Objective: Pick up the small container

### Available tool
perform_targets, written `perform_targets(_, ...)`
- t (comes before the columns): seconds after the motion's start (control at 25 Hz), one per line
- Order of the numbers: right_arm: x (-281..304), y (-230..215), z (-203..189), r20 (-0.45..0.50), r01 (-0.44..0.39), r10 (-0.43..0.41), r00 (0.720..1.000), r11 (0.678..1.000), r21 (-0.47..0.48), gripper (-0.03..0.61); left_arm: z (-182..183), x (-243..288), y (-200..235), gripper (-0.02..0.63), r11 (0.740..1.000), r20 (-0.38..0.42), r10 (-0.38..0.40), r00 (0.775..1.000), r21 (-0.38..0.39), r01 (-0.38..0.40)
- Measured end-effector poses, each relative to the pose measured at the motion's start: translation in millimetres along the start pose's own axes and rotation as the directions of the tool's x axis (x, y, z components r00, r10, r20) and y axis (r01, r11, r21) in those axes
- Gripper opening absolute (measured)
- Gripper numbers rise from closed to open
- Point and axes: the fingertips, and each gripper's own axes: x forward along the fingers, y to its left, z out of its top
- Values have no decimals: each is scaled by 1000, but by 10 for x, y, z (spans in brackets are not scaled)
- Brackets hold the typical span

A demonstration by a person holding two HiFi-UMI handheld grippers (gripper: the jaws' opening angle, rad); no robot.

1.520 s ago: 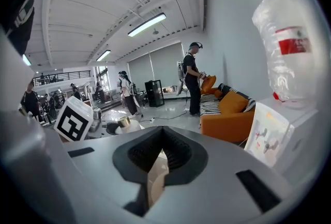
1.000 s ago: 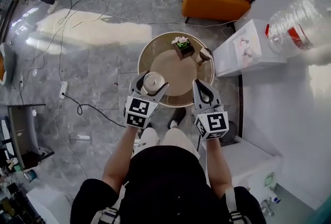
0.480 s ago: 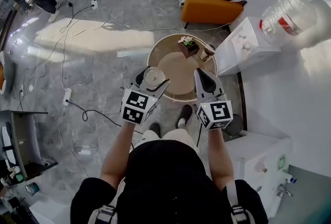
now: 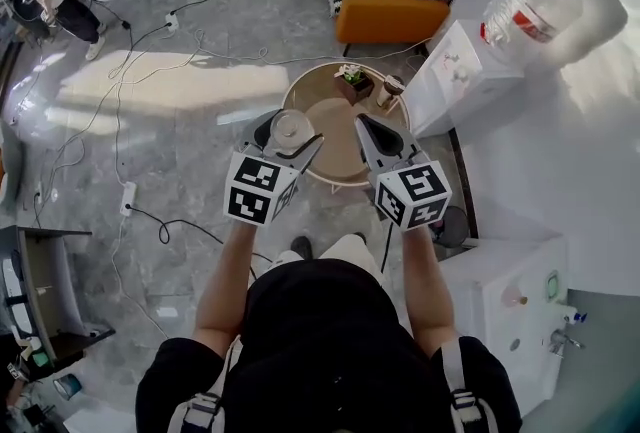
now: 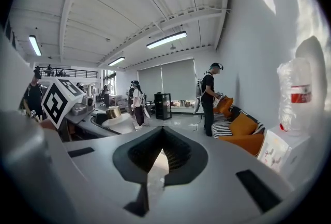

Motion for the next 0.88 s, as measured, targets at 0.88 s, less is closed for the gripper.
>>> perform_targets(0.88,-236,39,13,-32,59,-61,998,998,-35,3,-4,9,-177,345,999,2,-33,999,1,33)
